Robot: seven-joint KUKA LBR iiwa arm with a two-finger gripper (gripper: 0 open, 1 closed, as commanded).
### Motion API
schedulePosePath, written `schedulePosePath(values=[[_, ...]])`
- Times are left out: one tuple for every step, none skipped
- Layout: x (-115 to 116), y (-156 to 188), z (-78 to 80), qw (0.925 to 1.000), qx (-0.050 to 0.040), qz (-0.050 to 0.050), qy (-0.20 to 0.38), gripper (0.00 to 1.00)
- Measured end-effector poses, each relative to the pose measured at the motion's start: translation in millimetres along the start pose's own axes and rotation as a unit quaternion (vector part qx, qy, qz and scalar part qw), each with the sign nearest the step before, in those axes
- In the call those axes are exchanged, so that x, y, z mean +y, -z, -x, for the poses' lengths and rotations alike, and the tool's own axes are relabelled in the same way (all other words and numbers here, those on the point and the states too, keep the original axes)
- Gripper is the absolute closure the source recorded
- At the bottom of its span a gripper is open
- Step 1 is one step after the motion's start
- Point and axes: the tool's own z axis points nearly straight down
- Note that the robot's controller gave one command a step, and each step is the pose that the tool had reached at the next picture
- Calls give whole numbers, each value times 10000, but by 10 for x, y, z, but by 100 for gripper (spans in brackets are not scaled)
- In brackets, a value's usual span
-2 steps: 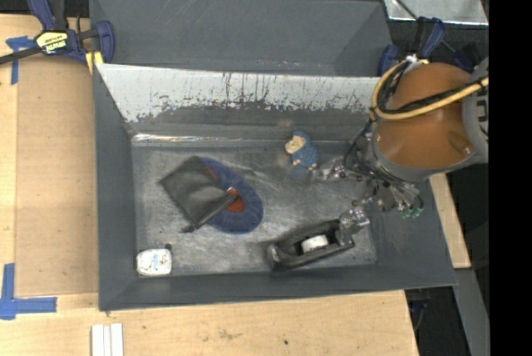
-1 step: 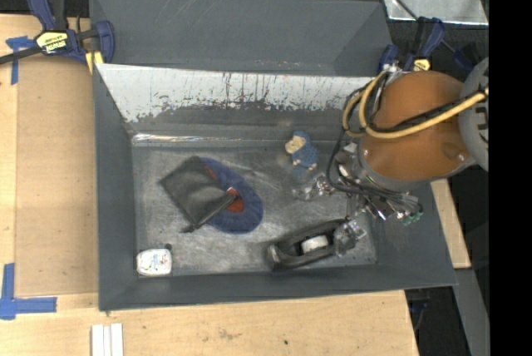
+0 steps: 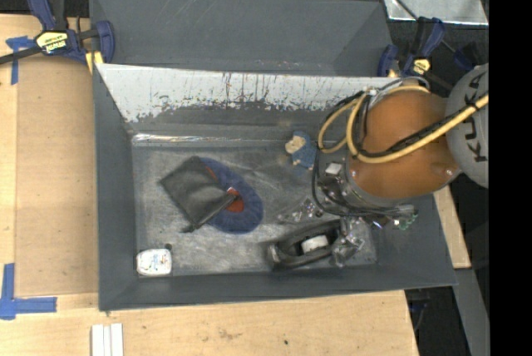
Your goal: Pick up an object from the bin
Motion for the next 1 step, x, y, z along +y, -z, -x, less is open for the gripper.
schedulePosePath(values=[[-45, -292, -2, 9999, 13, 18, 104, 0]])
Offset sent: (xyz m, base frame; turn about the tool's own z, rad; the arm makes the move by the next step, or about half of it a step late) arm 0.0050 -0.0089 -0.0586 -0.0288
